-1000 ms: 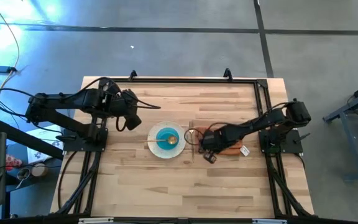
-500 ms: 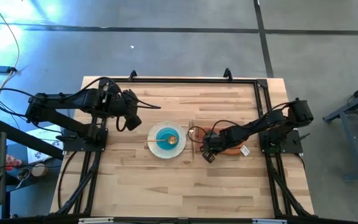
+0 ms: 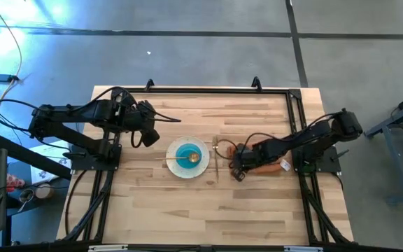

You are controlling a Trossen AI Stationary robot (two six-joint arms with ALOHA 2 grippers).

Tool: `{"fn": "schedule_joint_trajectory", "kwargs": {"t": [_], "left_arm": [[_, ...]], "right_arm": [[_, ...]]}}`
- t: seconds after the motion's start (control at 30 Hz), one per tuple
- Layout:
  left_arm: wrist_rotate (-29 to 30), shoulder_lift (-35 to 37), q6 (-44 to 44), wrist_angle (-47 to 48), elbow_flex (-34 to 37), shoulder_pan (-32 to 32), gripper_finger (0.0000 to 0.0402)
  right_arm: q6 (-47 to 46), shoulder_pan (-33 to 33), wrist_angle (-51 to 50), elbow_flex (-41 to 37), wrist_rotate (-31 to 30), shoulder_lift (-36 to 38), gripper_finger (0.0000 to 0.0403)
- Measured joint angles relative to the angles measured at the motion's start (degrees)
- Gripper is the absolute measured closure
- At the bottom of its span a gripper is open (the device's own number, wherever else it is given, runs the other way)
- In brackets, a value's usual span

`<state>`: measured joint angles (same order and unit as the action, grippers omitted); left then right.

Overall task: Set table place
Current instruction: Adjust the gold fork on the table

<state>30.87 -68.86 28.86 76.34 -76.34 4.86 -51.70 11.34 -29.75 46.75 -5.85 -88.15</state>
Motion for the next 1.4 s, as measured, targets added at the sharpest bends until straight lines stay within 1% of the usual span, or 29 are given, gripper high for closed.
{"fn": "schedule_joint_trajectory", "kwargs": {"t": [0.13, 0.27, 0.4, 0.5, 0.63, 0.77, 0.97, 1.07, 1.17, 1.4], "left_arm": [[0.0, 0.0, 0.1, 0.0, 0.0, 0.0, 0.0401], [0.0, 0.0, 0.1, 0.0, 0.0, 0.0, 0.0401], [0.0, 0.0, 0.1, 0.0, 0.0, 0.0, 0.0401], [0.0, 0.0, 0.1, 0.1, 0.0, 0.0, 0.0401], [-0.4, 0.0, -0.1, 0.4, 0.0, 0.0, 0.0401], [-0.4, 0.0, -0.4, 0.4, 0.0, 0.0, 0.0401], [-1.2, 0.0, -1.4, 0.5, 0.0, 0.0, 0.0401], [-1.6, 0.0, -1.5, 0.5, 0.0, 0.0, 0.0401], [-1.6, 0.0, -1.5, 0.5, 0.0, 0.0, 0.0401], [-1.9, 0.0, -1.6, 0.5, 0.0, 0.0, 0.0401]], "right_arm": [[4.3, -2.5, 3.4, 2.9, -1.2, -1.0, 0.0403], [7.3, -5.1, 6.6, 4.7, -1.1, -4.8, 0.0403], [9.4, -6.4, 12.4, 6.3, 2.6, -10.7, 0.0403], [10.6, -6.5, 11.9, 8.6, 3.5, -14.8, 0.0403], [12.5, -6.4, 12.3, 12.0, 4.4, -17.2, 0.0403], [14.1, -6.5, 12.2, 14.3, 4.4, -18.2, 0.0403], [14.2, -6.6, 9.7, 14.3, 3.9, -17.5, 0.0403], [14.9, -7.2, 7.2, 14.3, 1.4, -16.6, 0.0403], [17.2, -9.5, 7.1, 14.3, -1.5, -16.1, 0.0403], [25.1, -16.3, 6.2, 14.3, -1.6, -16.5, 0.0403]]}}
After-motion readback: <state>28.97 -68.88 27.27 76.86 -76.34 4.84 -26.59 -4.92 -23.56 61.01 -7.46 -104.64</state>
